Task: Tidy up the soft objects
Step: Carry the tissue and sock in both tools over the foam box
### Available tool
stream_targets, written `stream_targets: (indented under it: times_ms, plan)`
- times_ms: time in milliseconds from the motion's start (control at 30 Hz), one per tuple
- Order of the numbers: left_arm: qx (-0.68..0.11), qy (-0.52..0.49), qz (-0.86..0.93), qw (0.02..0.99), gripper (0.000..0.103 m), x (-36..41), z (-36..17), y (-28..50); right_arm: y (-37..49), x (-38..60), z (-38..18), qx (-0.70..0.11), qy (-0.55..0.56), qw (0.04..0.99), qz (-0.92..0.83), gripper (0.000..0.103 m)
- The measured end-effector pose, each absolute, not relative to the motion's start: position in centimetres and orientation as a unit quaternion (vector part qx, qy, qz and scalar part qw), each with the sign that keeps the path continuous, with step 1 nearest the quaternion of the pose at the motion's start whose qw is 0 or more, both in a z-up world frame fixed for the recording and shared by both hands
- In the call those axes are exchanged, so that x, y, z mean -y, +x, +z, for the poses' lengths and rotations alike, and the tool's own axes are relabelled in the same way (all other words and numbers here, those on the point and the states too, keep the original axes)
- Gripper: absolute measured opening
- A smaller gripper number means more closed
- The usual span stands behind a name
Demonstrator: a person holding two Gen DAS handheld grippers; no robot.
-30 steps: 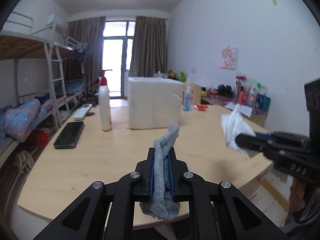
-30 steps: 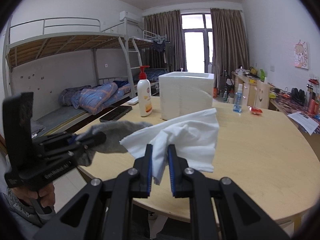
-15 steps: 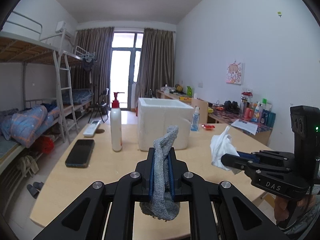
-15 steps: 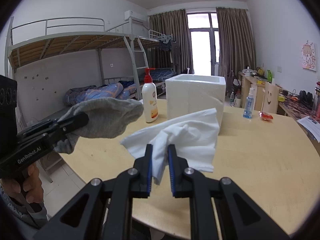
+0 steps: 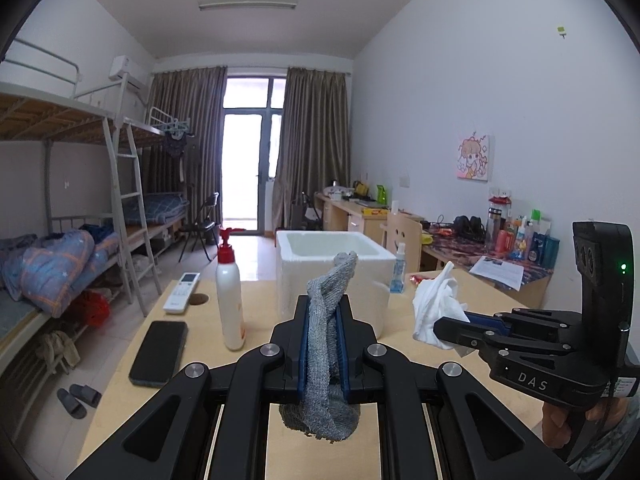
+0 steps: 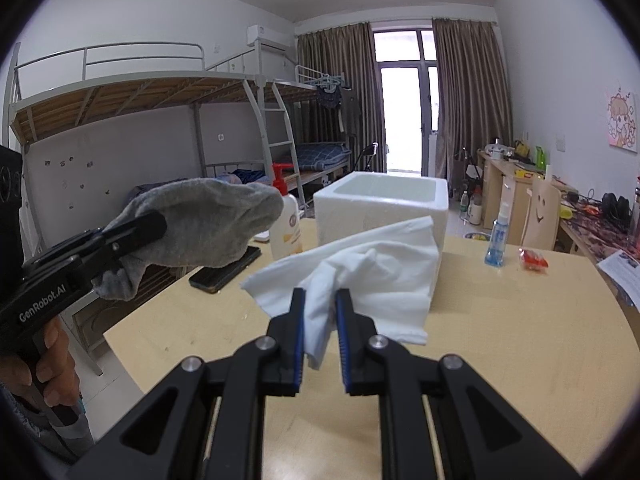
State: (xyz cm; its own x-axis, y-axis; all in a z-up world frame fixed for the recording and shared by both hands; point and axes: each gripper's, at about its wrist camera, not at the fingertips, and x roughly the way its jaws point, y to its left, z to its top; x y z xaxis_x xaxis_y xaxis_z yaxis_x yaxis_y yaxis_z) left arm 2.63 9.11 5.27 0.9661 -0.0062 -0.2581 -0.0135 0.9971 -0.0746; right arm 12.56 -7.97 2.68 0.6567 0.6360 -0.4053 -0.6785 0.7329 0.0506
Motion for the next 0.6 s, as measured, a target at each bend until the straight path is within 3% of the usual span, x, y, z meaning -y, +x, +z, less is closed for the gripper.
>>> stream_targets:
  times_ms: [600]
  plan:
    - [-0.128,-0.045,-0.003,0.991,0.012,-10.3,8.6,8.4,17.0,7.3,6.5,-0.184,-0.061,0.912,0.362,0.018]
